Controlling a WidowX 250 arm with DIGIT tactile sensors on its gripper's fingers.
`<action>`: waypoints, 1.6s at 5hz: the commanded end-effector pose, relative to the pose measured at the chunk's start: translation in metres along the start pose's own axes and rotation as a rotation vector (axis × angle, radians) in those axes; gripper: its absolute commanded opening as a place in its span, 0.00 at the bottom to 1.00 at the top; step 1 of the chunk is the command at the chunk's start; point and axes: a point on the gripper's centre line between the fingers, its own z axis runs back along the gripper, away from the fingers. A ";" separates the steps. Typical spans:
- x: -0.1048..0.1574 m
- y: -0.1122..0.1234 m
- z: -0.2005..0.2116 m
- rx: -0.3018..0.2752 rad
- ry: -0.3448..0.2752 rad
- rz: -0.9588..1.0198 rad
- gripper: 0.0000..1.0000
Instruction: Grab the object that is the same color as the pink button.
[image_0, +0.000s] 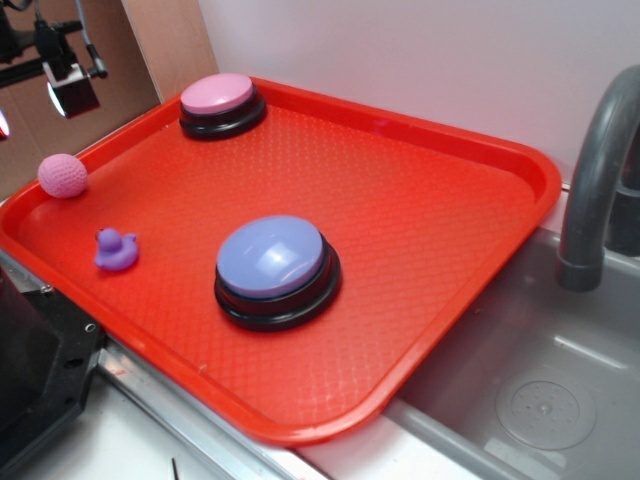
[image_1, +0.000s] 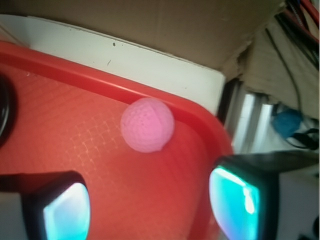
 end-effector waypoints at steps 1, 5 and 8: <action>0.011 0.016 -0.021 -0.018 -0.054 0.057 1.00; 0.010 0.010 -0.045 0.028 -0.026 0.045 0.00; -0.026 -0.014 0.029 -0.068 -0.046 -0.320 0.00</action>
